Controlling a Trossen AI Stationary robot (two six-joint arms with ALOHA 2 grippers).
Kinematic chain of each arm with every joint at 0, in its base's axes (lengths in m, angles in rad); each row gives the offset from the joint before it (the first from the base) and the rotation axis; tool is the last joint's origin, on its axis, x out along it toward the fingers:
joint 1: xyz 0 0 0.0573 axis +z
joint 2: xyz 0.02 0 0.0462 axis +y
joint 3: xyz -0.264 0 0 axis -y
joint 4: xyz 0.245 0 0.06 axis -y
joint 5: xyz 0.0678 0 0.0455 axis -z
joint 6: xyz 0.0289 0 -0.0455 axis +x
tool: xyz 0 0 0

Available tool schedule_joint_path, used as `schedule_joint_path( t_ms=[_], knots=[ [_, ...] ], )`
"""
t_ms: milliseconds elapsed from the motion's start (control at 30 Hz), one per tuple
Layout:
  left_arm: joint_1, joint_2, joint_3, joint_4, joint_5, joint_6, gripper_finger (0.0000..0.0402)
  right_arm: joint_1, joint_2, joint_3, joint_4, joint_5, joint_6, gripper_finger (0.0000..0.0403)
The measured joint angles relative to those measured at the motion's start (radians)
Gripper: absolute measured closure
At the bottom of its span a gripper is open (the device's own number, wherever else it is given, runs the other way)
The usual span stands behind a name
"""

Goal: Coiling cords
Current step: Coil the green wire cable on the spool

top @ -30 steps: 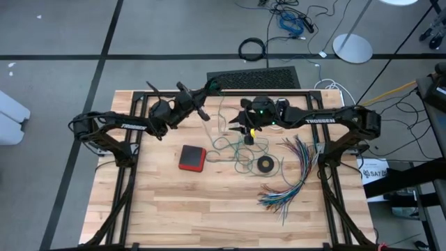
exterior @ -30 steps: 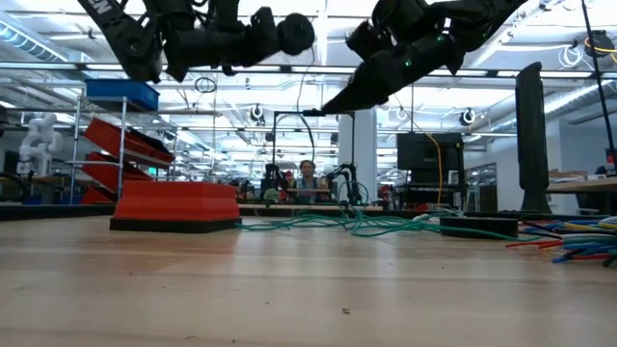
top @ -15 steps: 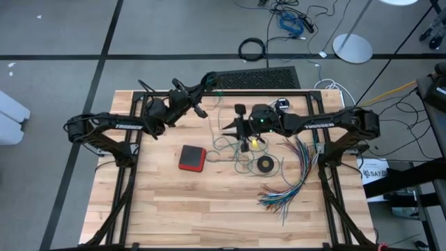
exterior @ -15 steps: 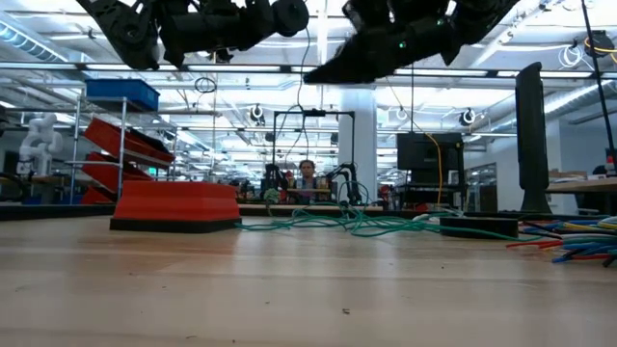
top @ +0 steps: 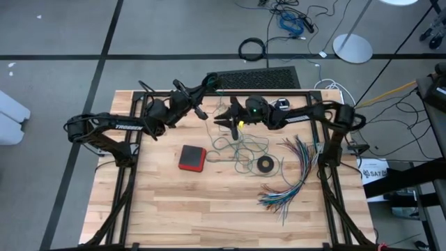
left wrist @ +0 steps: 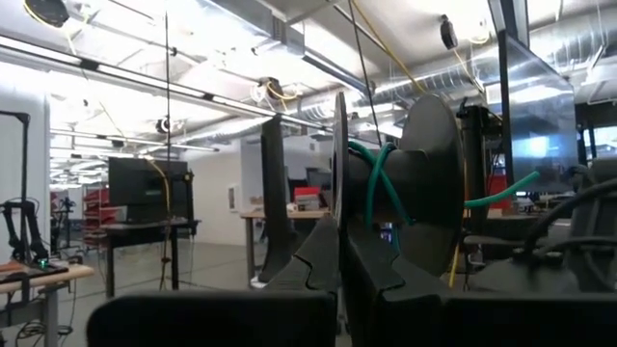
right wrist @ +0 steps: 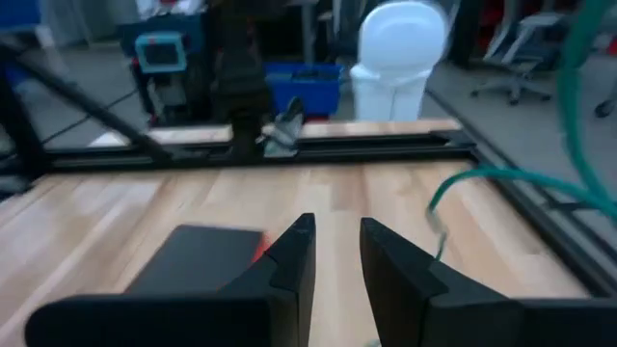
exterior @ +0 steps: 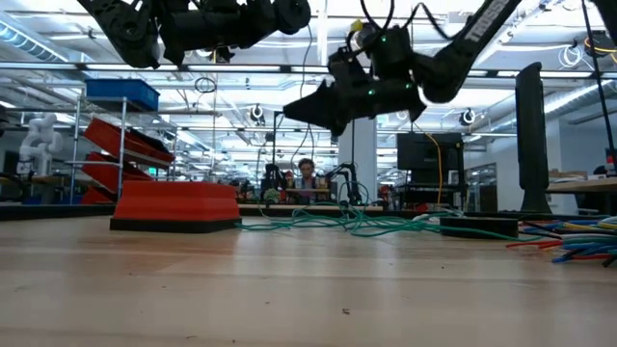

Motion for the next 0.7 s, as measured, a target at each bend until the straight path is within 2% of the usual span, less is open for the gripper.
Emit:
schedule_joint_path(
  t_ms=[133,433,700],
  knots=[
    [0.0,0.0,0.0,-0.004,0.0,0.0,0.04,-0.023,0.038,0.0,0.078,0.003,0.017,0.0332],
    [0.0,0.0,0.0,-0.027,-0.001,-0.001,0.04,-0.087,0.04,0.0,0.091,0.019,0.018,0.0332],
    [0.0,0.0,0.0,-0.034,-0.001,-0.003,0.04,-0.091,0.04,0.0,0.184,0.021,0.01,0.0332]
  ],
)
